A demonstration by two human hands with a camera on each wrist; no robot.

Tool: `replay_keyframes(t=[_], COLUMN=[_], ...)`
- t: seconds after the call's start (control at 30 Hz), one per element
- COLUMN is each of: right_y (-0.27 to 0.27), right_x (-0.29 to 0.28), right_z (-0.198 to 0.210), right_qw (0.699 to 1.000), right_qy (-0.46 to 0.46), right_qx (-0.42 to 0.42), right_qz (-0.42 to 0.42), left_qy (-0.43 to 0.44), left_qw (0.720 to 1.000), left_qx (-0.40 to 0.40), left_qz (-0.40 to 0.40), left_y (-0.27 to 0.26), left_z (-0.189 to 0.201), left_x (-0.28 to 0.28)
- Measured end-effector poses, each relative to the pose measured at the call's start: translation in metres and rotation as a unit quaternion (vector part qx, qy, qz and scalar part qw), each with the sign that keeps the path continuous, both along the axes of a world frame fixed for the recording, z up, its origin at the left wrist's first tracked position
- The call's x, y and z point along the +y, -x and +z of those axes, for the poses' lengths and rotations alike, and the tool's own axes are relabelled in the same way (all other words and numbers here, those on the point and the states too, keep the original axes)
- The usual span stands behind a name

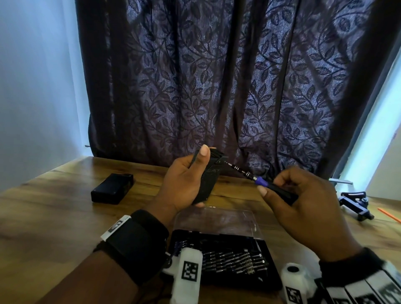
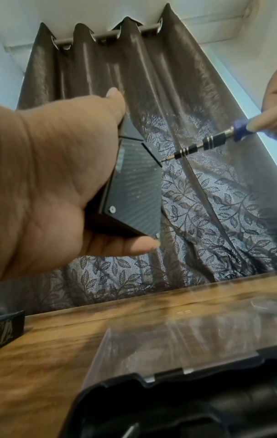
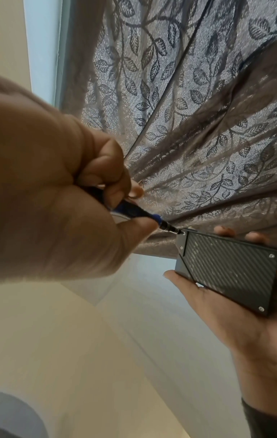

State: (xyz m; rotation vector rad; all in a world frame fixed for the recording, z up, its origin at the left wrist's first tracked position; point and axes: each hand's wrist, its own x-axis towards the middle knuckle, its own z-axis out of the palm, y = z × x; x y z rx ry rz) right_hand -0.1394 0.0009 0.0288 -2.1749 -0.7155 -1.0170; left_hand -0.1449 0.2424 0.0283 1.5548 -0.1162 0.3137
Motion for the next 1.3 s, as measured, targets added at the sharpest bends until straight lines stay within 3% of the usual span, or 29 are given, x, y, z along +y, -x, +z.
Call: replay_keyframes(t=[0.93, 1.13, 1.3], right_y=[-0.004, -0.001, -0.002], right_x=[-0.002, -0.002, -0.004], right_z=[-0.001, 0.001, -0.002], right_qw=[0.999, 1.000, 1.000], right_qy=[0.043, 0.007, 0.006], right_qx=[-0.014, 0.019, 0.010], right_qz=[-0.022, 0.013, -0.006], left_qy=[-0.036, -0.035, -0.040], left_qw=[0.999, 0.999, 0.999], left_qx=[0.023, 0.031, 0.032], left_qz=[0.007, -0.006, -0.006], left_y=[-0.005, -0.007, -0.008], left_z=[-0.006, -0.007, -0.011], left_x=[0.001, 0.003, 0.003])
